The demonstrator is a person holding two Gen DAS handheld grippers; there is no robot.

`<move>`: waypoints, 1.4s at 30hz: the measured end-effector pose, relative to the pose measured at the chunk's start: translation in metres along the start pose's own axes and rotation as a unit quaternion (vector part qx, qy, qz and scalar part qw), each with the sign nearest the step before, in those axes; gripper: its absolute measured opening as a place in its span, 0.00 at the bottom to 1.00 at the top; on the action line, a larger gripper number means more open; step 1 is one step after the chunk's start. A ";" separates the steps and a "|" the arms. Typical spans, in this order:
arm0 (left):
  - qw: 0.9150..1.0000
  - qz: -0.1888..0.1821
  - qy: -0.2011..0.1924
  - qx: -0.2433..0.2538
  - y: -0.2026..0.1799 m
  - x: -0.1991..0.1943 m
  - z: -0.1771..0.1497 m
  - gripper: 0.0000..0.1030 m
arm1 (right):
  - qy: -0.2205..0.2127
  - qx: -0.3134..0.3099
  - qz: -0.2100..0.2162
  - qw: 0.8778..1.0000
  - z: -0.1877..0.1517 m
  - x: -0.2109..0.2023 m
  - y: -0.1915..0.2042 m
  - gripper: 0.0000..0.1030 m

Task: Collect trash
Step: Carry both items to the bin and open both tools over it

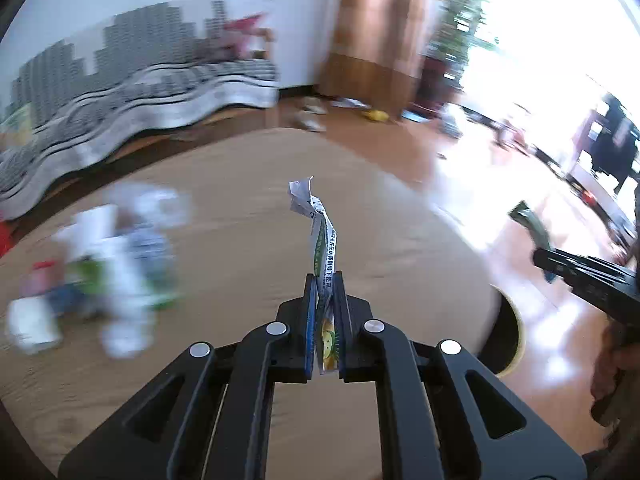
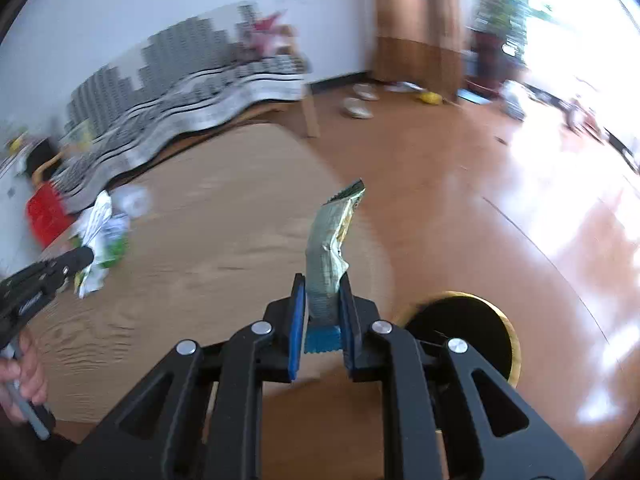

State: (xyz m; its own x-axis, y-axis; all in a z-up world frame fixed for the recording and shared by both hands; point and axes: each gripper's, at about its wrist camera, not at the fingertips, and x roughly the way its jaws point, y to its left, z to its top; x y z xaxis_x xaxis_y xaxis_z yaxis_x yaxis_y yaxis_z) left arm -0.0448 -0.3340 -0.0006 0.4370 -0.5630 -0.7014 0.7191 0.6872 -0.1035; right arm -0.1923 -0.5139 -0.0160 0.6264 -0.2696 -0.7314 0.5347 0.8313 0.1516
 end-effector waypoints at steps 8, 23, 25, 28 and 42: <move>0.991 -0.109 0.039 0.069 -0.154 0.066 -0.011 0.07 | 0.031 0.105 -0.069 0.992 -0.032 -0.008 -0.135 0.16; 0.973 -0.164 0.108 0.125 -0.248 0.155 -0.044 0.07 | 0.064 0.150 -0.075 0.984 -0.052 0.002 -0.181 0.16; 0.972 -0.168 0.106 0.129 -0.251 0.159 -0.044 0.08 | 0.064 0.149 -0.075 0.984 -0.048 0.005 -0.178 0.16; 0.970 -0.169 0.110 0.135 -0.251 0.161 -0.044 0.31 | 0.065 0.147 -0.074 0.984 -0.047 0.005 -0.179 0.16; 0.974 -0.176 0.082 0.117 -0.225 0.118 -0.033 0.72 | 0.072 0.145 -0.061 0.985 -0.043 0.011 -0.174 0.19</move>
State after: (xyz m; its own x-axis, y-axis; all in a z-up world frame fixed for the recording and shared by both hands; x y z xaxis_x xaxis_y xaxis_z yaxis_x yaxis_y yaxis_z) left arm -0.1728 -0.5396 -0.0835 0.0637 -0.6508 -0.7565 0.9207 0.3308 -0.2071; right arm -0.3023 -0.6404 -0.0791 0.4722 -0.2697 -0.8392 0.7530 0.6183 0.2249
